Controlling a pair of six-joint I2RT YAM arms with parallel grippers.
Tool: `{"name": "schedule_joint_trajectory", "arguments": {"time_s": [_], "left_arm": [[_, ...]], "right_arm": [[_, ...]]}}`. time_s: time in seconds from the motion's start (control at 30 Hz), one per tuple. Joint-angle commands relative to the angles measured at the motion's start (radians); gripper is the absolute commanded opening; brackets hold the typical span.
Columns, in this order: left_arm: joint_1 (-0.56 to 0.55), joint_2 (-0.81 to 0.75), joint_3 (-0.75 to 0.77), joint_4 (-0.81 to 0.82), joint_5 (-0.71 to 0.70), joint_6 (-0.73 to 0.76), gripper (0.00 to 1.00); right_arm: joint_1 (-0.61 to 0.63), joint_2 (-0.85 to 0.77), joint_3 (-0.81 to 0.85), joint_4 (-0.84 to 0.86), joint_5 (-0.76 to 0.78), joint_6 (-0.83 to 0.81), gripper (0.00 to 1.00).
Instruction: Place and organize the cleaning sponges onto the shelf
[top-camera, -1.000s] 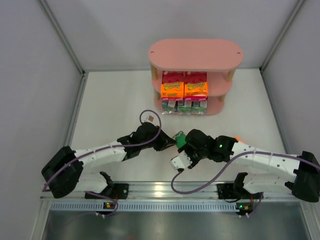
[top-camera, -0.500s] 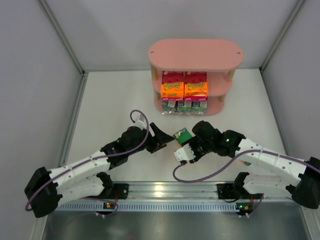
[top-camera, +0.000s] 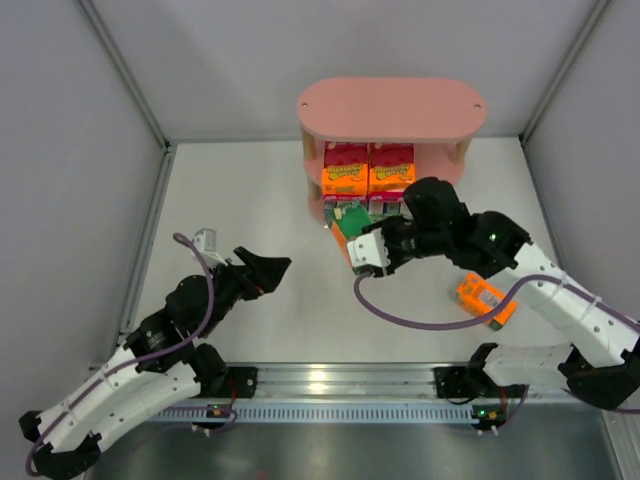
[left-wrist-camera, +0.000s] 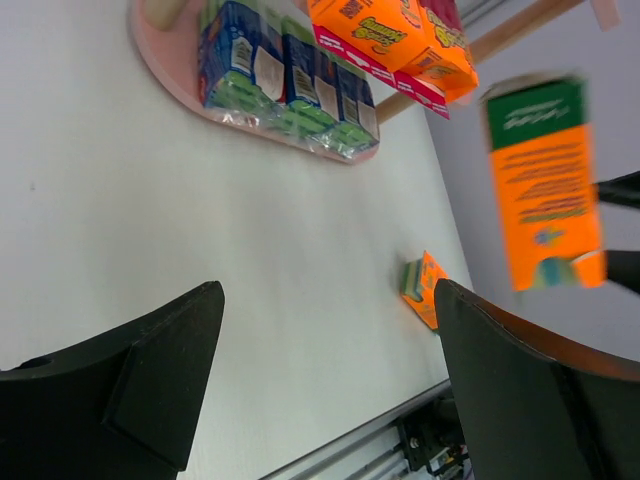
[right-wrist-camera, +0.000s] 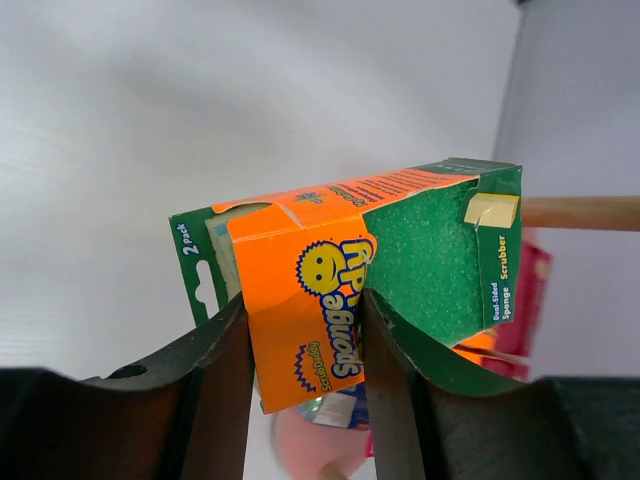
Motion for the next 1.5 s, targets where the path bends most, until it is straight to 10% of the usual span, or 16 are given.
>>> {"name": "schedule_joint_trajectory", "arguments": {"time_s": [0.0,0.63,1.03,1.47], "left_arm": [[-0.003,-0.031,0.013,-0.1,-0.08,0.066,0.92],[-0.003,-0.07,-0.026,-0.101,-0.069,0.058,0.93],[-0.003,-0.083,-0.049,-0.103,-0.081,0.044,0.94],[-0.003,-0.085,-0.061,-0.1,-0.08,0.029,0.95]], "right_arm": [[-0.014,0.056,0.189,-0.039,-0.024,0.045,0.34],[-0.142,0.583,0.993,-0.038,0.222,0.022,0.37],[-0.223,0.652,1.001,0.025,0.203,0.022,0.4],[-0.225,0.625,0.926,0.069,0.182,0.045,0.66]]}}
